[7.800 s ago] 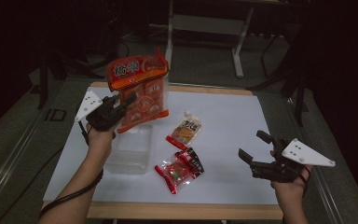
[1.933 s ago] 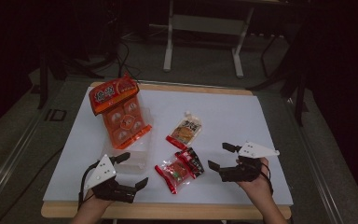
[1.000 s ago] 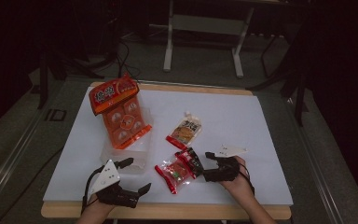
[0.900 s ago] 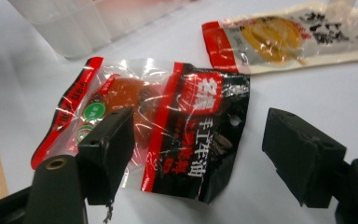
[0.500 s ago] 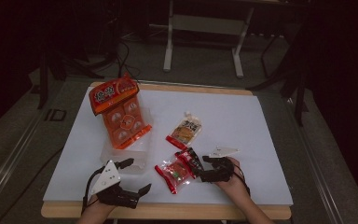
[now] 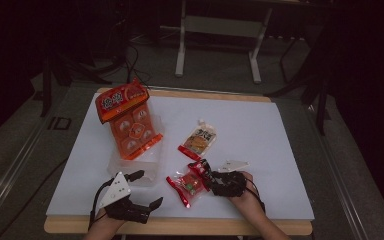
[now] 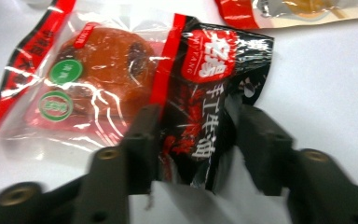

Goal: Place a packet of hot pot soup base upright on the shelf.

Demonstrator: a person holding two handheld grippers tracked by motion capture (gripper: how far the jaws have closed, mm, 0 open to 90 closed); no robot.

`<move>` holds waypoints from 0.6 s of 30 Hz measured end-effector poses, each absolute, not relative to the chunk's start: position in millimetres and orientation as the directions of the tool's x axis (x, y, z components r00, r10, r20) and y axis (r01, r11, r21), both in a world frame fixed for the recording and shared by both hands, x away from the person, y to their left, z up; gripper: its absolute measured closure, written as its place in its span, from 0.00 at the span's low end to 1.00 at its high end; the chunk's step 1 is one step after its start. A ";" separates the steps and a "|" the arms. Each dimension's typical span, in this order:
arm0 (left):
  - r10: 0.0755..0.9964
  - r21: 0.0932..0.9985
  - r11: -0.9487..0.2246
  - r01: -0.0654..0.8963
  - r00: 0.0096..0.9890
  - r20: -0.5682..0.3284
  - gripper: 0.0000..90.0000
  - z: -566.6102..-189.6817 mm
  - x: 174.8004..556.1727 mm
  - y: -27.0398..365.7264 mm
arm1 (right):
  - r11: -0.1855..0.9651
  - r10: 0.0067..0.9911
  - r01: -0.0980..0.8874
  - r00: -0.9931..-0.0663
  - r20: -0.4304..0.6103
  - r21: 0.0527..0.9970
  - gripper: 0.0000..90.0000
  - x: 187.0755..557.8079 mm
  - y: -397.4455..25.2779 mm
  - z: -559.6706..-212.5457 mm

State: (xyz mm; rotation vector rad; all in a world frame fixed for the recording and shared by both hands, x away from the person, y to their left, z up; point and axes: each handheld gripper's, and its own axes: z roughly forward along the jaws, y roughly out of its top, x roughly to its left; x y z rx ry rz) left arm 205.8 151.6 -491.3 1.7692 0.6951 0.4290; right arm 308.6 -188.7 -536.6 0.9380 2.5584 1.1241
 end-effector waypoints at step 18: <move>0.652 0.948 -0.195 0.250 0.756 -0.065 0.01 -489.0 206.4 153.6 | 0.497 0.532 0.397 -0.842 0.091 0.771 0.98 295.1 -194.3 -495.0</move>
